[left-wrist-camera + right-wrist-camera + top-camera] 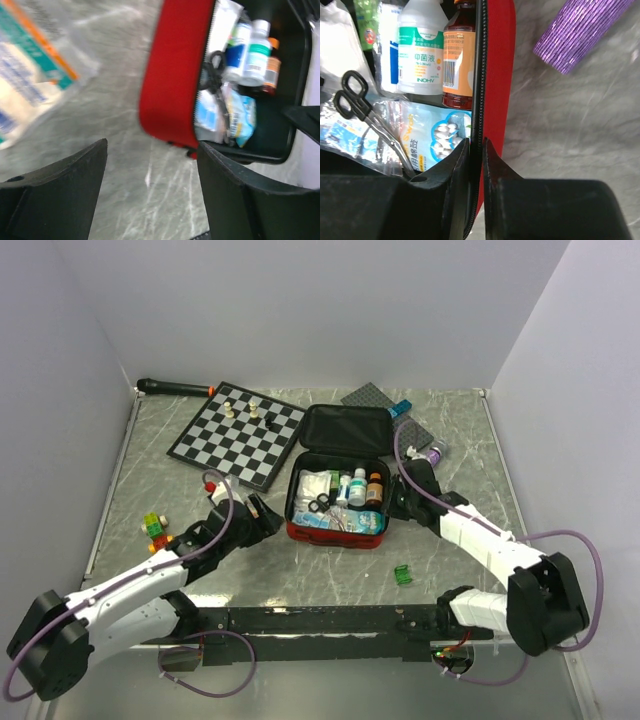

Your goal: Organize the medicine kit

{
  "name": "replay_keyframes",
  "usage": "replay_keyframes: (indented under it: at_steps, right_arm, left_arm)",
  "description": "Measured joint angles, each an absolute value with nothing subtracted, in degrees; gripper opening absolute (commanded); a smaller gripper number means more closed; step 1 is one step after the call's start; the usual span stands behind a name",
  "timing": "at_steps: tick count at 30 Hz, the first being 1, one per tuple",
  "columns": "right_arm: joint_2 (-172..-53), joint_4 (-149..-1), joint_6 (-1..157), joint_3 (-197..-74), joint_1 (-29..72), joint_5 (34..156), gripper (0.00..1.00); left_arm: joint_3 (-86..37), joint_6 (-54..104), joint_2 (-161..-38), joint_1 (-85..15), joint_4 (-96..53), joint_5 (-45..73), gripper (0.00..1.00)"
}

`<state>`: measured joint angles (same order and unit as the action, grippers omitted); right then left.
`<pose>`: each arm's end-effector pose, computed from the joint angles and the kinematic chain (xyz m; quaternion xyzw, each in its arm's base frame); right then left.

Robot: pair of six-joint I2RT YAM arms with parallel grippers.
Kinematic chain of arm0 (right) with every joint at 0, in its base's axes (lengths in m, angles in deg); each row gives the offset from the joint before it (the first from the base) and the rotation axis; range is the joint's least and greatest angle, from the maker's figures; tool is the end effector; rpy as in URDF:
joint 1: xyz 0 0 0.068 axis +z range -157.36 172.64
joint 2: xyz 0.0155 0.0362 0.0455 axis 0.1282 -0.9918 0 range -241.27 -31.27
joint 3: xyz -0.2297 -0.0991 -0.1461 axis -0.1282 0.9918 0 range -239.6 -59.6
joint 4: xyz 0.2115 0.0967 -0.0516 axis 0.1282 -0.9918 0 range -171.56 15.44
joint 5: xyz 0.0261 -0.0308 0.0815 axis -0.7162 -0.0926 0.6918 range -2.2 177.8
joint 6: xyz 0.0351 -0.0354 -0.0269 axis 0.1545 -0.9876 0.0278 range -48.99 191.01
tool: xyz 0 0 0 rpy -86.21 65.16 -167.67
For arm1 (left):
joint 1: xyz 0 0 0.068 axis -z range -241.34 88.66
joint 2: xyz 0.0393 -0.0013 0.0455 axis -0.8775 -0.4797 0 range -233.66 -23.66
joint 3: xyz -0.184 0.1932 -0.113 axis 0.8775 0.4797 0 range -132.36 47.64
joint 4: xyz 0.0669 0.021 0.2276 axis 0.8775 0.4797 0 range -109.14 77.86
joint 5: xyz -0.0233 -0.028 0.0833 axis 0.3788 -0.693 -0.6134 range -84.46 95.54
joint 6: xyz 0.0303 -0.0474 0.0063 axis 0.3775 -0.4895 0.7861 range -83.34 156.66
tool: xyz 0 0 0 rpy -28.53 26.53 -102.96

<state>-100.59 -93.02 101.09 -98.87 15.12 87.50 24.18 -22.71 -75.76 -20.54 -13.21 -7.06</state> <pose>0.2001 0.0826 0.2334 0.0629 0.9330 0.1547 0.3186 0.1280 -0.0991 0.2190 -0.1923 0.8602 -0.2923 0.3711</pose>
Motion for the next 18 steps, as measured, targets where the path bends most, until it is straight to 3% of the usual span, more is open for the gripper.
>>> replay_keyframes:
  at_steps: [7,10,14,18]
  right_arm:
    - [-97.2,-91.43,107.45,-95.52,19.75,88.31,0.13]
    - [-97.31,-91.36,109.16,-95.48,21.63,88.77,0.21]
    - [-97.51,-91.69,109.53,-95.72,22.15,88.59,0.43]
    - [-97.66,-94.94,108.57,-96.18,23.38,90.74,0.6]
  left_arm:
    - [23.89,-21.45,-81.71,-20.56,-18.63,-1.47,0.77]
    - [23.89,-21.18,-82.95,-20.56,-20.7,1.02,0.76]
    - [23.8,-20.88,-84.68,-20.82,-20.68,1.18,0.61]
    - [22.3,-18.52,-88.35,-20.96,-18.52,-0.16,0.35]
